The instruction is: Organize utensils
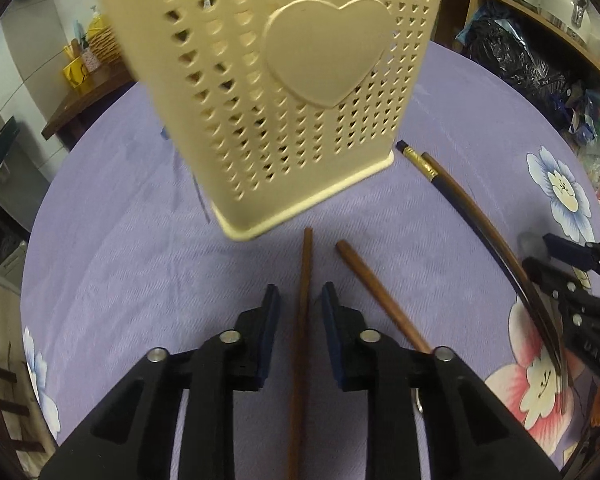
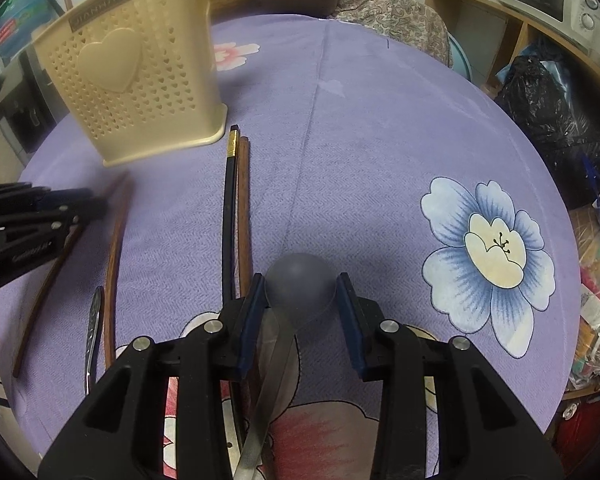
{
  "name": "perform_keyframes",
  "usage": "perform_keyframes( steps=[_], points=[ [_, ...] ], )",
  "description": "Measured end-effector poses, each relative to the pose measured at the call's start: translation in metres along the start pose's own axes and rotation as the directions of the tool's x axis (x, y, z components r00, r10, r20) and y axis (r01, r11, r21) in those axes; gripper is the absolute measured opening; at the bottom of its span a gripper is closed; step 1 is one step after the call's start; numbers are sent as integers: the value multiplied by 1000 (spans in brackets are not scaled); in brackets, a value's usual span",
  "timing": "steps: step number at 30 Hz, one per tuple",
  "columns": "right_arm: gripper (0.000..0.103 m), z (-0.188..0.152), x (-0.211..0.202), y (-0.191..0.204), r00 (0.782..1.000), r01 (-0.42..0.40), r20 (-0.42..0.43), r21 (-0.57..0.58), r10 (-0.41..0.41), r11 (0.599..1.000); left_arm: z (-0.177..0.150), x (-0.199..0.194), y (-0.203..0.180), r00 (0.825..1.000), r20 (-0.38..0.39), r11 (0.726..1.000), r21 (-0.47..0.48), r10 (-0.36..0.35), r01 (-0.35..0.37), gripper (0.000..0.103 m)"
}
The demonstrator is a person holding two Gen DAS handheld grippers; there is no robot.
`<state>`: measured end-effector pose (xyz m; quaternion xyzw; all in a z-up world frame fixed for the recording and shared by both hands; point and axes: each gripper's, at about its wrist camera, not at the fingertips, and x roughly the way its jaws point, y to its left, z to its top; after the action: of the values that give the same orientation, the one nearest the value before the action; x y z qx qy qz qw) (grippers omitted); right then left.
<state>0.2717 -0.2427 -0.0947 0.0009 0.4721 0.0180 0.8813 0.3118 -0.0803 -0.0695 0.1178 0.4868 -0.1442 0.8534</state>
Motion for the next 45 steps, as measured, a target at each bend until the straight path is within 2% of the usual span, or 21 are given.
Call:
perform_keyframes(
  steps=[2, 6, 11, 14, 16, 19, 20, 24, 27, 28, 29, 38, 40, 41, 42, 43, 45],
  points=[
    [37, 0, 0, 0, 1000, -1, 2, -1, 1, 1000, 1, 0, -5, 1000, 6, 1000, 21, 12, -12, 7],
    [37, -2, 0, -1, 1000, -11, 12, -1, 11, 1000, -5, -1, -12, 998, 34, 998, 40, 56, -57, 7],
    [37, -4, -8, -7, 998, -48, 49, 23, 47, 999, -12, -17, -2, 997, 77, 1000, -16, 18, -17, 7],
    [37, -5, -25, -14, 992, -89, 90, 41, 85, 995, -18, -46, 7, 988, 152, 999, -51, -3, 11, 7],
    [37, -7, -43, -19, 984, -129, 131, 48, 122, 991, -23, -71, 13, 977, 209, 997, -69, -27, 42, 7],
    [37, -10, -73, -25, 969, -167, 195, 52, 154, 985, -35, -115, 22, 950, 308, 993, -85, -49, 79, 7],
    [37, -13, -82, -26, 963, -176, 215, 47, 162, 983, -41, -133, 26, 936, 347, 991, -91, -56, 93, 7],
    [37, -20, -116, -24, 942, -189, 284, 12, 178, 982, -41, -169, 28, 896, 440, 988, -104, -53, 110, 7],
    [37, -20, -127, -19, 932, -183, 313, -18, 180, 983, -44, -182, 28, 875, 481, 986, -115, -50, 120, 7],
    [32, -20, -129, -17, 931, -174, 319, -30, 175, 984, -44, -185, 30, 870, 490, 986, -118, -49, 121, 7],
    [8, -19, -129, -13, 932, -167, 320, -44, 172, 985, -44, -186, 30, 868, 495, 986, -120, -45, 120, 7],
    [9, -13, -112, -18, 946, -155, 285, -24, 155, 988, -43, -184, 38, 870, 491, 986, -121, -42, 116, 7],
    [16, -9, -104, -23, 947, -178, 272, 7, 169, 984, -42, -184, 36, 869, 493, 986, -120, -43, 117, 7],
    [33, -7, -98, -25, 952, -177, 257, 16, 167, 984, -44, -186, 38, 868, 494, 986, -119, -44, 118, 7],
    [57, -4, -89, -26, 960, -165, 233, 24, 155, 986, -44, -185, 38, 868, 495, 986, -118, -46, 119, 7],
    [60, -2, -84, -26, 963, -153, 232, 36, 140, 988, -43, -185, 38, 868, 494, 986, -120, -45, 119, 7],
    [60, 3, -69, -26, 974, -131, 196, 60, 117, 990, -44, -185, 39, 867, 496, 986, -118, -44, 118, 7]
  ],
)
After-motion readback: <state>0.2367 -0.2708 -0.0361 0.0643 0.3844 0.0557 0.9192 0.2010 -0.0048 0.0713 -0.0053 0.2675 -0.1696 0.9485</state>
